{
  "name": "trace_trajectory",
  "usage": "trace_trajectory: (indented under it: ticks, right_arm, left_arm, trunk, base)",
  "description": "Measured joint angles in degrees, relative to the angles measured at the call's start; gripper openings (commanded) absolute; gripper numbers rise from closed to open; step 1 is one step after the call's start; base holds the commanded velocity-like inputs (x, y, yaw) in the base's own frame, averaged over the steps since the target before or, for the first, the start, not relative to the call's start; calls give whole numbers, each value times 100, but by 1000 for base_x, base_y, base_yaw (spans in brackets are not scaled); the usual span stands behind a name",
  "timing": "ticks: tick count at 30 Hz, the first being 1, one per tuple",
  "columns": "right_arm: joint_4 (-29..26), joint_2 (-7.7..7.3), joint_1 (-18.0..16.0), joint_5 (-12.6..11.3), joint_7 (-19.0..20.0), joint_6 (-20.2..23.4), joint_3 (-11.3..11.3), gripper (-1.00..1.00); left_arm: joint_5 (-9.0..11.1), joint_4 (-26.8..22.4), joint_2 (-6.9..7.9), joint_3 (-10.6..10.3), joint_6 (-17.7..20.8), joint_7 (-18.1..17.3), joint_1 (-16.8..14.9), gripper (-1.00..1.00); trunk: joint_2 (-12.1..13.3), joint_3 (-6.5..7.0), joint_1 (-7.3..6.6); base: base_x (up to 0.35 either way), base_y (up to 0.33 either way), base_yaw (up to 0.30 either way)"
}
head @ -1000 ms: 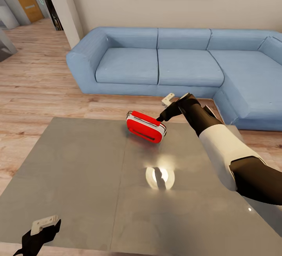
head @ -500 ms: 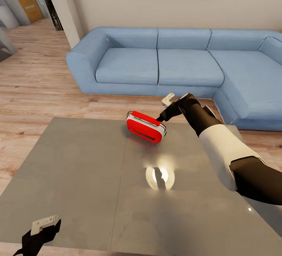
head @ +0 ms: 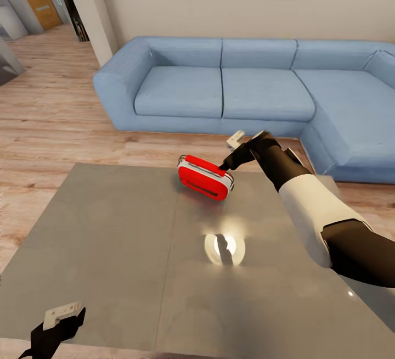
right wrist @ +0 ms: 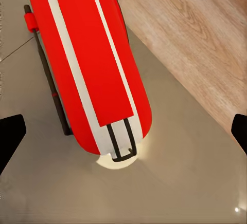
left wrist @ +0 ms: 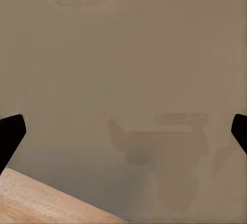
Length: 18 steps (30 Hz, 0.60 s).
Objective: Turn on the radio receiver that's on the table in the living room.
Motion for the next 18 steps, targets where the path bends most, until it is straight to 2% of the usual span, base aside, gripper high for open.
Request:
trace_trajectory:
  ticks: [18]
  right_arm:
    - [0, 5, 0, 13, 2, -8, 4, 100]
  left_arm:
    - [-1, 0, 0, 0, 0, 0, 2, 100]
  trunk:
    - [0, -151, 0]
  base:
    - [0, 0, 114]
